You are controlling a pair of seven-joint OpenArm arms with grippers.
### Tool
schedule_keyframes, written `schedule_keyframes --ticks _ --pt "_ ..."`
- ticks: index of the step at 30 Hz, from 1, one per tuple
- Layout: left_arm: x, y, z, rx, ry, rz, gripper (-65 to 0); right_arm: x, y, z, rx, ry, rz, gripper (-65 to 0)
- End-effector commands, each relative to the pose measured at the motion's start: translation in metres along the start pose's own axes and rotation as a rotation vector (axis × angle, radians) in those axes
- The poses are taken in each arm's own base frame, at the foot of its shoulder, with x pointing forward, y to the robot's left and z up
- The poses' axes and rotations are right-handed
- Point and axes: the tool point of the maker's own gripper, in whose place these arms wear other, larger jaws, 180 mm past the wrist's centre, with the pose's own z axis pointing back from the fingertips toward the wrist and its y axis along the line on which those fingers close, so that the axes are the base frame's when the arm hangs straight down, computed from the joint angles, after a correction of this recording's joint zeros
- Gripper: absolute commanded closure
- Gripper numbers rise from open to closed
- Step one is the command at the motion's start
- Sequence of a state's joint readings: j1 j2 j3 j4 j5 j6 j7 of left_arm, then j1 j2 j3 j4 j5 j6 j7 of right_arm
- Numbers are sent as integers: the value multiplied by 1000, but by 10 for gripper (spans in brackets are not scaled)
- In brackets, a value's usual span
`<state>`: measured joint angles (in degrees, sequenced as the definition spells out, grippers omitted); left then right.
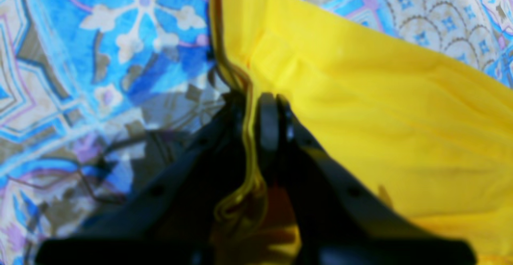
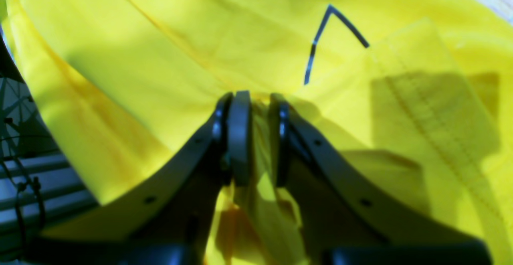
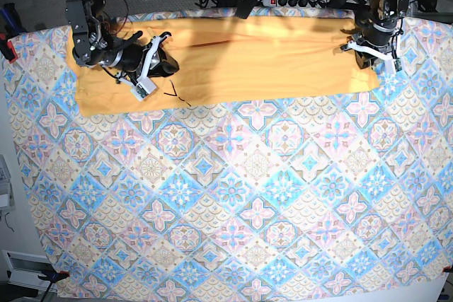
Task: Fold the T-shirt properly
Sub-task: 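Lift the shirt edge with the left gripper, then carry the held shirt edge with the left gripper toward the right gripper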
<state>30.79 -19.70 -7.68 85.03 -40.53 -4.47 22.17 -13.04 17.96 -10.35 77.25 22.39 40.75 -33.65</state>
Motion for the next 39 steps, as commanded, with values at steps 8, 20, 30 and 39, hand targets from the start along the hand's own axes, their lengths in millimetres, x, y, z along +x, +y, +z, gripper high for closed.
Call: schedule_keyframes --ticks 8,20,30,39 --pt "42 -65 31 -165 -129 -38 0 -9 -5 1 -24 50 19 -86" --pt "33 -189 40 -455 -133 -25 0 -9 -6 3 -29 48 15 -86" --pt "15 -261 50 -620 -94 3 0 -8 -8 4 -33 48 20 -86" --pt "-4 -258 36 -600 -36 9 0 -3 -9 5 -35 37 31 -86"
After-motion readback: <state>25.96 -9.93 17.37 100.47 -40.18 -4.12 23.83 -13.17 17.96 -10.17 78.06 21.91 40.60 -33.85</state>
